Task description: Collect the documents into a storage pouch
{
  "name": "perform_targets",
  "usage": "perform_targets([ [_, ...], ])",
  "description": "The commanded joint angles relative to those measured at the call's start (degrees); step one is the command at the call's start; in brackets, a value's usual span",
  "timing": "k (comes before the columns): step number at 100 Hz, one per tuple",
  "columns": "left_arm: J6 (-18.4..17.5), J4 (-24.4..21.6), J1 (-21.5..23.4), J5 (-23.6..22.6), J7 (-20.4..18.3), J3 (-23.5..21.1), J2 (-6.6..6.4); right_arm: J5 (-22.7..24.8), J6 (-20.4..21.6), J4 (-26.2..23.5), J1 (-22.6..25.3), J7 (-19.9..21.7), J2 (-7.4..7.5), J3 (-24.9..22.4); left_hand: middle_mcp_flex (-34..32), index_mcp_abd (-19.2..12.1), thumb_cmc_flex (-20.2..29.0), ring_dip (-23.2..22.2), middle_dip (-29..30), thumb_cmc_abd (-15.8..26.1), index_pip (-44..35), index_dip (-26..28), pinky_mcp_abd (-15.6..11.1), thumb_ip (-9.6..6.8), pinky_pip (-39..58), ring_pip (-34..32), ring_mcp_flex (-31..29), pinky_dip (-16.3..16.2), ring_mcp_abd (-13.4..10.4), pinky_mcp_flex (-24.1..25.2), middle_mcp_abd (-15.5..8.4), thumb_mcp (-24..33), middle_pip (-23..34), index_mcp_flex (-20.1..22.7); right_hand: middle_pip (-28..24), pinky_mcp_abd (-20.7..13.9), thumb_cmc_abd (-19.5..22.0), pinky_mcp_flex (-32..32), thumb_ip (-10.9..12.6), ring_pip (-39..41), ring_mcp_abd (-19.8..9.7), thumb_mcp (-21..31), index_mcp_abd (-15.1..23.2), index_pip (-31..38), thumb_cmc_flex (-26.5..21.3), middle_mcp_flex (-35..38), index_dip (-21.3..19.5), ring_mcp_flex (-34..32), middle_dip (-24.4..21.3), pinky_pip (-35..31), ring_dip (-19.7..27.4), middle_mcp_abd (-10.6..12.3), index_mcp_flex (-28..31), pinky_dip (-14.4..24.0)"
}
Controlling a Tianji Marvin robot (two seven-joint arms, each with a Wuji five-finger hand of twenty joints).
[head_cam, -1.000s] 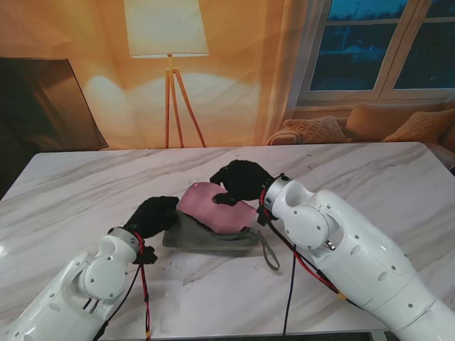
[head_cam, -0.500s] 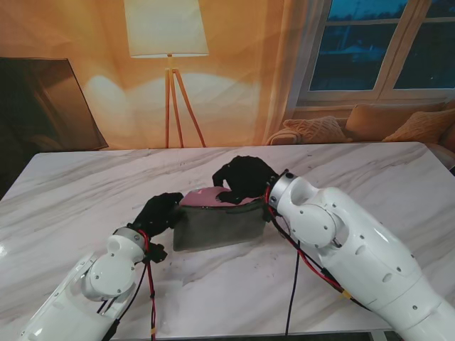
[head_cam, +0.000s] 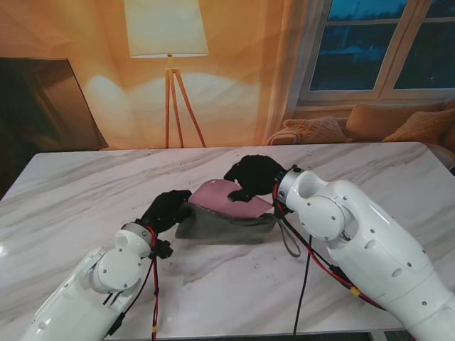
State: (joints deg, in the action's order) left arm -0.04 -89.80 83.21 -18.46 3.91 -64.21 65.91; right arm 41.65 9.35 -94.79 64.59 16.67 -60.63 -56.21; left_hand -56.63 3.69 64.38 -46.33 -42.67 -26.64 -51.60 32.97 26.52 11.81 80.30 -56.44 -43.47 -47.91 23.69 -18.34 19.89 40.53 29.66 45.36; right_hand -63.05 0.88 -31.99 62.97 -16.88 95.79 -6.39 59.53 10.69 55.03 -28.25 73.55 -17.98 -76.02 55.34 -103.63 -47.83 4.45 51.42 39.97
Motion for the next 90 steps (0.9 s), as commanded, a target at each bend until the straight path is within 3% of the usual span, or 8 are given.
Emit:
perform_targets([
  [1, -0.36, 0.08, -0.11, -0.59, -1.02, 0.09, 0.33, 0.37, -1.00, -0.13, -0.32, 0.68, 0.07, 0.24, -0.43, -1.15, 3.44, 0.49, -1.67, 4.18, -4.75, 3.16, -5.77, -2.24, -3.65, 2.39, 1.77, 0.45, 2.22, 3.35, -4.73, -0.33, 1.65, 2.57, -3.49, -5.33, -0.70, 1.15, -0.06, 3.93, -9.55, 2.03, 0.13, 1.50, -1.14, 6.24, -0.60, 0.18, 1.12, -16.34, -0.79, -6.21, 1.43, -0.29],
  [31, 0.55, -0.44, 0.60, -1.37, -1.18, -0.52, 0.17, 0.36, -0.67, 0.18, -1.02, 0.32, -0.06, 1.70, 0.91, 0.40, 0.85, 0.28, -3.23, 0.64, -0.97, -5.54, -6.38, -1.58, -5.15, 3.60, 4.61, -0.20, 2.05, 5.97, -3.91, 2.22, -3.48, 1.47, -2.80, -5.39, 0.00, 0.29, -0.21, 3.33, -8.91, 1.72, -0.34, 1.35, -0.64, 5.61, -0.70, 0.17, 0.91, -16.15, -0.46, -5.97, 1.20, -0.29],
  [42, 0.56, -0.55, 0.71, -1.62, -1.72, -0.61, 0.00, 0.96, -0.68, 0.59, -1.10, -1.34, -0.35, 2.59, 1.13, 0.34, -0.09, 0.30, -3.40, 0.49, -0.95, -6.15, -6.46, -1.40, -5.30, 3.69, 4.89, -0.26, 2.08, 6.27, -3.82, 2.74, -3.88, 1.35, -0.46, -5.26, 0.07, -3.84, -0.63, 0.18, -6.95, 2.94, -0.54, 1.25, 1.43, 2.52, -0.24, 0.13, 0.05, -13.87, 2.62, -6.34, 1.29, -0.41],
  [51, 0.63, -0.64, 0.81, -1.62, -1.84, -0.65, -0.03, 1.37, -0.87, 0.98, -0.94, -2.90, -0.62, 3.17, 1.11, 0.41, -0.37, 0.24, -3.51, 0.43, -0.92, -6.39, -6.45, -1.35, -5.26, 3.59, 4.89, -0.33, 2.25, 6.26, -3.82, 2.86, -3.86, 1.38, 5.64, -3.81, 0.59, -13.51, -0.48, -8.45, -2.07, 2.32, -0.06, 0.40, 3.76, -6.09, -0.81, 3.95, -1.61, -6.58, 9.77, -7.21, 1.27, 2.09],
  [63, 0.78, -0.74, 0.91, -1.43, -1.75, -0.65, 0.01, 1.78, -1.09, 1.46, -0.54, -4.66, -0.92, 3.62, 1.10, 0.46, -0.66, 0.16, -3.57, 0.43, -0.92, -6.73, -6.41, -1.30, -5.25, 3.41, 4.93, -0.43, 2.32, 6.26, -3.71, 3.11, -3.83, 1.41, 14.48, -0.68, 1.17, -26.49, -0.19, -22.06, 1.17, 1.51, 0.96, 0.14, 3.64, -16.44, -2.03, 16.13, -5.85, 7.25, 10.51, -6.71, 0.54, 4.02],
  [74, 0.60, -0.59, 0.89, -1.42, -1.68, -0.67, 0.03, 1.51, -1.47, 1.87, -0.01, -5.82, -1.14, 3.81, 1.12, 0.44, -0.85, 0.14, -3.57, 0.42, -1.01, -6.80, -6.41, -1.26, -5.21, 3.34, 4.87, -0.50, 2.39, 6.20, -3.65, 3.21, -3.81, 1.40, 21.38, 0.34, 2.26, -33.04, -0.35, -35.01, 1.71, 0.23, 1.72, -0.21, 1.66, -22.18, -2.69, 23.51, -11.70, 15.59, 12.17, -5.36, -1.45, 5.62],
  [81, 0.51, -0.48, 0.85, -1.41, -1.53, -0.67, 0.07, 1.46, -1.80, 2.30, 0.50, -7.60, -1.45, 3.83, 1.10, 0.43, -0.90, 0.13, -3.59, 0.50, -1.08, -6.81, -6.42, -1.24, -5.19, 3.28, 4.85, -0.54, 2.39, 6.19, -3.69, 3.22, -3.75, 1.40, 23.82, 0.53, 2.62, -35.38, -0.14, -40.91, 1.57, 0.20, 2.35, -1.29, -0.58, -23.17, -2.98, 25.08, -14.83, 20.31, 13.70, -4.41, -3.34, 5.32],
  [90, 0.53, -0.41, 0.83, -1.35, -1.31, -0.64, 0.13, 1.18, -2.32, 2.86, 1.12, -9.74, -1.89, 3.80, 1.09, 0.54, -0.93, 0.11, -3.57, 0.58, -1.13, -6.84, -6.44, -1.24, -5.16, 3.21, 4.80, -0.60, 2.46, 6.16, -3.58, 3.25, -3.70, 1.35, 25.45, 0.85, 3.67, -35.61, 0.25, -44.86, 1.20, -0.36, 2.62, -2.06, -4.88, -21.41, -3.19, 23.71, -15.10, 23.55, 15.28, -3.93, -5.10, 4.33],
])
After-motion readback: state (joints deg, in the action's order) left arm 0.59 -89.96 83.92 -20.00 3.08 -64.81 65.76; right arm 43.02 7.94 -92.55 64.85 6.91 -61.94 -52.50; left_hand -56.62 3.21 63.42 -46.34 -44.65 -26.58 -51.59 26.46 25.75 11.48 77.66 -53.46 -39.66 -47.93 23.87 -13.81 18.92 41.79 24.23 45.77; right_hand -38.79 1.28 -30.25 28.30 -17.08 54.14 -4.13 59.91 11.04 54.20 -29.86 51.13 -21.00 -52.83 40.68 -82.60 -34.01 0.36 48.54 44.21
